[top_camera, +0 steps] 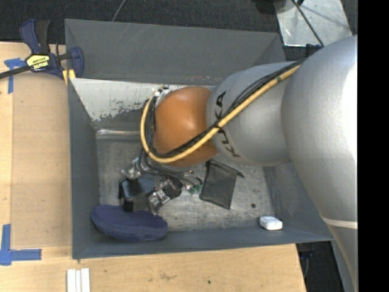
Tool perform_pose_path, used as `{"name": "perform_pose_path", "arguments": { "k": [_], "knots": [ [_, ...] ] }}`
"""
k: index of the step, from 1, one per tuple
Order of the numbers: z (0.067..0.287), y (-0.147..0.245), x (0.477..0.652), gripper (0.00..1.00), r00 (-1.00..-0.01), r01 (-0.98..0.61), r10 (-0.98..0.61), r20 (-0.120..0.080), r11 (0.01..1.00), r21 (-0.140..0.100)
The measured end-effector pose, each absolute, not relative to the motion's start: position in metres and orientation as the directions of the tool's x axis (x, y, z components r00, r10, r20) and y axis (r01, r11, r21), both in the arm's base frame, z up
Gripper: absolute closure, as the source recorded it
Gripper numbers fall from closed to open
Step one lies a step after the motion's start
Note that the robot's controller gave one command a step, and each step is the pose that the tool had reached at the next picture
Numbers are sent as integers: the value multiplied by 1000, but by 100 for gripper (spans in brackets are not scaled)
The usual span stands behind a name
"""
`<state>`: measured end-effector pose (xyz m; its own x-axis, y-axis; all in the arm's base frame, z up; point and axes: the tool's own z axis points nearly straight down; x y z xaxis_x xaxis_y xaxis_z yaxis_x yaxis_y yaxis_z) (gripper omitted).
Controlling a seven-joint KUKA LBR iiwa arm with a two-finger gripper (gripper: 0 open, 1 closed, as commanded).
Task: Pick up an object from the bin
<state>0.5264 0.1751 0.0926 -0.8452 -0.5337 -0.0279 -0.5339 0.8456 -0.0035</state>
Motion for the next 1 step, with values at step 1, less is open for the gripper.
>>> {"name": "perform_pose_path", "arguments": {
  "k": [1],
  "knots": [
    [215,155,558,100,-543,-840,-840,-2,543,-1]
  ]
}}
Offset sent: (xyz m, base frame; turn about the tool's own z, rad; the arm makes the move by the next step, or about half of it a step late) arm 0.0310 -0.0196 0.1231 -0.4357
